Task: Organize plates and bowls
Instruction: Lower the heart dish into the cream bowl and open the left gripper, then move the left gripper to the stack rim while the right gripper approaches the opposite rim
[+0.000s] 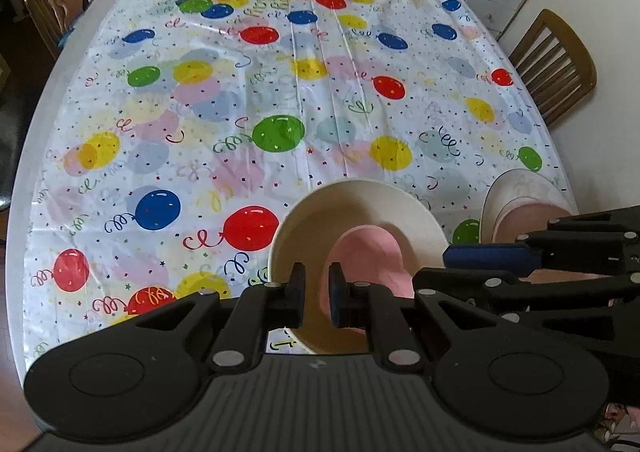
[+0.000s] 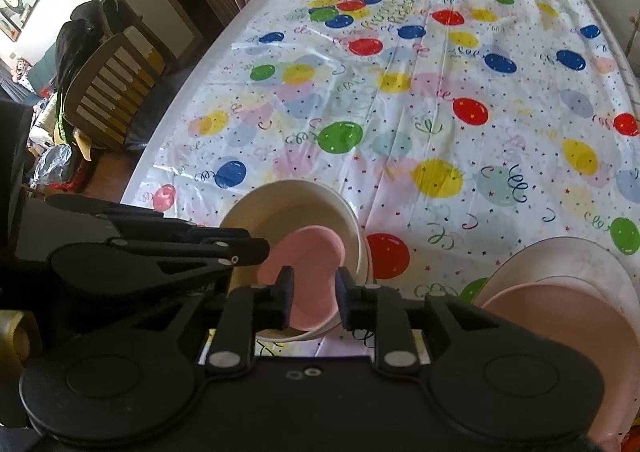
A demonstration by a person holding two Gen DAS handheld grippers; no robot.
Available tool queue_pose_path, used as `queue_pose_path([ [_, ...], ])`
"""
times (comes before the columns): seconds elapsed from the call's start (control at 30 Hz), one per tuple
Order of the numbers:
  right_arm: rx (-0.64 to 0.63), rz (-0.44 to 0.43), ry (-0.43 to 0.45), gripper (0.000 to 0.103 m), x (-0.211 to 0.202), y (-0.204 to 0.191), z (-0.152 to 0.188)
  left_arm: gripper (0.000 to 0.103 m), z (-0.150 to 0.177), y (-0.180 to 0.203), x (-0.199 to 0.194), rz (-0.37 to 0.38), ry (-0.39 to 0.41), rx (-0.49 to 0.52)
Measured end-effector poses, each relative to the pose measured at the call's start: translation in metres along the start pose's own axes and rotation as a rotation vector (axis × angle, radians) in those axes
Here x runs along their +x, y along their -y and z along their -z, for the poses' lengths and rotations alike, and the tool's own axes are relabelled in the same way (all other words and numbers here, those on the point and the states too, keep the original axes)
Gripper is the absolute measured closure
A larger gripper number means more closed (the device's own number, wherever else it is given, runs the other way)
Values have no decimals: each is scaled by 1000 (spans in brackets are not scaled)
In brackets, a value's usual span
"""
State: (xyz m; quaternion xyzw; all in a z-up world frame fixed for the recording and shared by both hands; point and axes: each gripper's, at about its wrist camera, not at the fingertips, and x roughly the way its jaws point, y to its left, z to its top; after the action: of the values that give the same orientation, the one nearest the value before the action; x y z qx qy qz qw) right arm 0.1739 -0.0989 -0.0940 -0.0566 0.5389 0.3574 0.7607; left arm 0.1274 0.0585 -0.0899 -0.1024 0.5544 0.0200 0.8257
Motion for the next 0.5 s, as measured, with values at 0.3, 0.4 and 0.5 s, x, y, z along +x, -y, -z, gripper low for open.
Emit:
queue_pose_path([
  [0.3,-13,13,44,66,-23,-1,6,83,9,5,-25,-3,59,-13],
  [0.4,-18,9,63,61,-32,-1,8,58,13,8,-33,-12,87,-14],
  [0.5,-24,10,81,55,-40,-1,11,50,17,9,-41,-24,118,-27],
])
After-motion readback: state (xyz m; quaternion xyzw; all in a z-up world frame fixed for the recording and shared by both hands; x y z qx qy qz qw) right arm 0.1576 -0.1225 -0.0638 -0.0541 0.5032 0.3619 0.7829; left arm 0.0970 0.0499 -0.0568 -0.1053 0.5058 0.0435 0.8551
